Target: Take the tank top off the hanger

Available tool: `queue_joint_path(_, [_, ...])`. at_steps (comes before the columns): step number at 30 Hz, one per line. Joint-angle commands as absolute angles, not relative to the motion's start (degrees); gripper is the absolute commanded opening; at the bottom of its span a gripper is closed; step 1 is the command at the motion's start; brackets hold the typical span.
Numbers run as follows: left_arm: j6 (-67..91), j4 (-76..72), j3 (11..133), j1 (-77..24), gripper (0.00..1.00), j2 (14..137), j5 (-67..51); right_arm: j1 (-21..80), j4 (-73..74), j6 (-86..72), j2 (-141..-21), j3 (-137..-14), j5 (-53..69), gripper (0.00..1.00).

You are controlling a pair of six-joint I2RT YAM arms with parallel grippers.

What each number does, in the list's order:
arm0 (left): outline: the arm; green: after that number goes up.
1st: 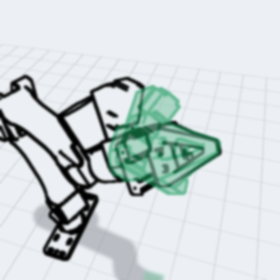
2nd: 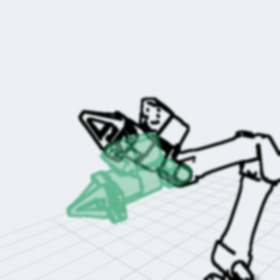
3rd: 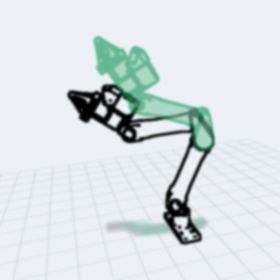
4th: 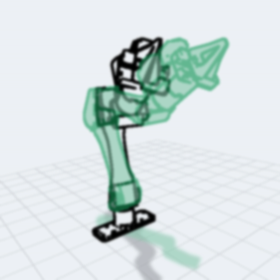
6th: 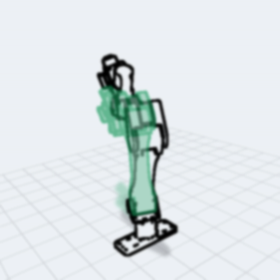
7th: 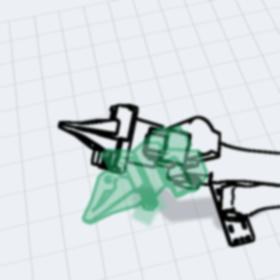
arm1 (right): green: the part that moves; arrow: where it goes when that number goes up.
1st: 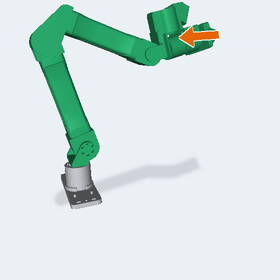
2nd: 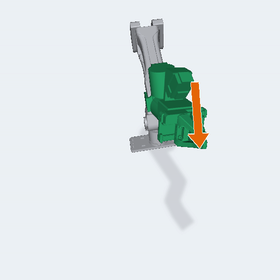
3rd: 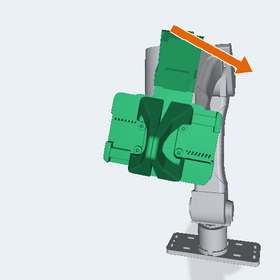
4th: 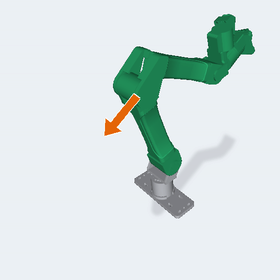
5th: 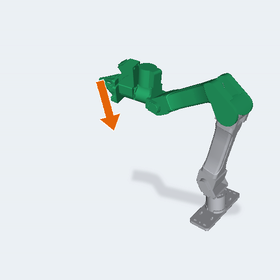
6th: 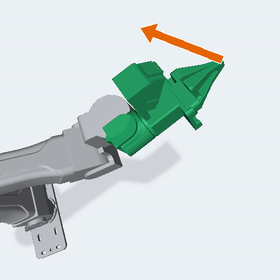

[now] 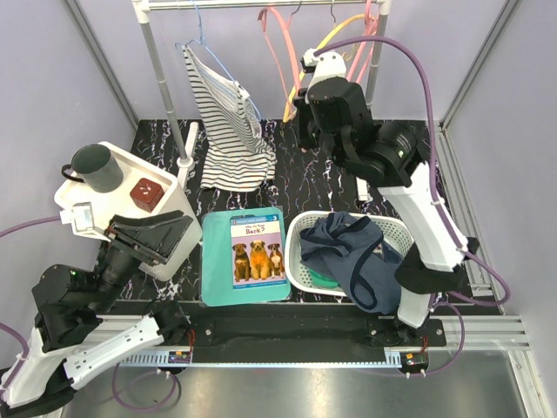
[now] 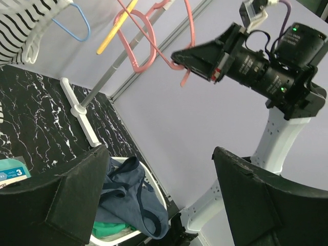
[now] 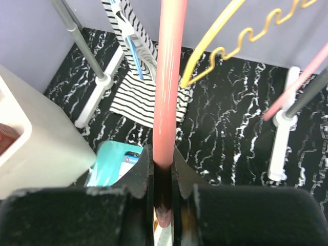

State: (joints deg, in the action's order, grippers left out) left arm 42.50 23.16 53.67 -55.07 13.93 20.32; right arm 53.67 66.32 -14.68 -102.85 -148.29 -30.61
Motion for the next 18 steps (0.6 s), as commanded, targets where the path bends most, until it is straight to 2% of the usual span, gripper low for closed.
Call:
queue_joint_path(1, [43.68, 22.59, 55.72, -55.2, 0.86, 14.24, 18.28, 49.67, 64.42, -18.08, -108.01, -157.58, -26.4, 0.0])
queue_joint_path(18, [44.21, 26.54, 58.71, -55.2, 0.85, 20.12, 16.35, 41.49, 60.56, -26.63, -111.09, -151.88, -17.75, 0.0])
